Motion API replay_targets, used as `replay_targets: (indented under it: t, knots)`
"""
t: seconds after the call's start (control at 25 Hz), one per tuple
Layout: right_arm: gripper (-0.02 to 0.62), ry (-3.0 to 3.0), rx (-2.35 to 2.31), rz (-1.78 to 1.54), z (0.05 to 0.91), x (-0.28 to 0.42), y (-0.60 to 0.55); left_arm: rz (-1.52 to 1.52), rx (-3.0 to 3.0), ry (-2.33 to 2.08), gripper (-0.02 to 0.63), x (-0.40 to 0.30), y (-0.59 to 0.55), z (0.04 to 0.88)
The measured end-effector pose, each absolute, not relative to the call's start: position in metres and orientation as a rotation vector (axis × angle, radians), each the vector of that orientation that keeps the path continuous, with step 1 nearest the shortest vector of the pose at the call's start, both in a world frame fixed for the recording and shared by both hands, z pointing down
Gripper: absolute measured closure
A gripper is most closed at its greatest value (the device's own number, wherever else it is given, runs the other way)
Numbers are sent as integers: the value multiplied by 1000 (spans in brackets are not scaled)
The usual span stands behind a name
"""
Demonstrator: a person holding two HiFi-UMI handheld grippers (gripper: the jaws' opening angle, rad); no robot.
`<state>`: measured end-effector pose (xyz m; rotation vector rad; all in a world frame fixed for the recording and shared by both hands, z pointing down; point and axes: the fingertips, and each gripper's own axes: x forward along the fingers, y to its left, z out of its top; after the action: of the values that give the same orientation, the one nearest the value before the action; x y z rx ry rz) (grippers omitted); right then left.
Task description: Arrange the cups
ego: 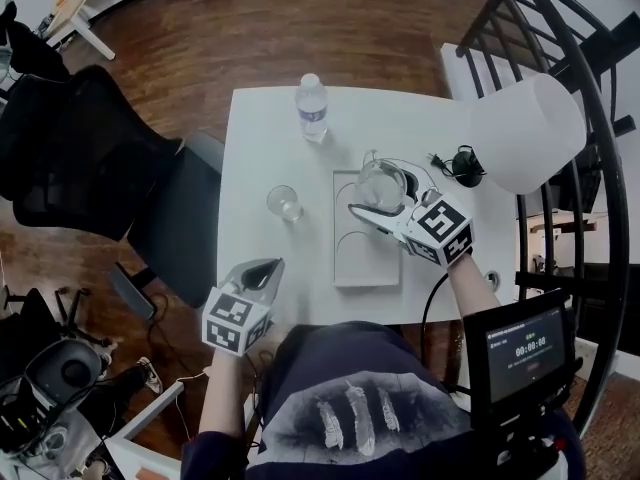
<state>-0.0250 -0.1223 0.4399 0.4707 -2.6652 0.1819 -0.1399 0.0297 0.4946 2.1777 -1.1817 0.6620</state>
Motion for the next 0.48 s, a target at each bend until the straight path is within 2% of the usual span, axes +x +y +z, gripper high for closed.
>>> replay_targets:
  t: [0.48]
  knots:
    - [193,-2606,256,133,485,-49,-117,670,2149,-1186,591,-145,18,511]
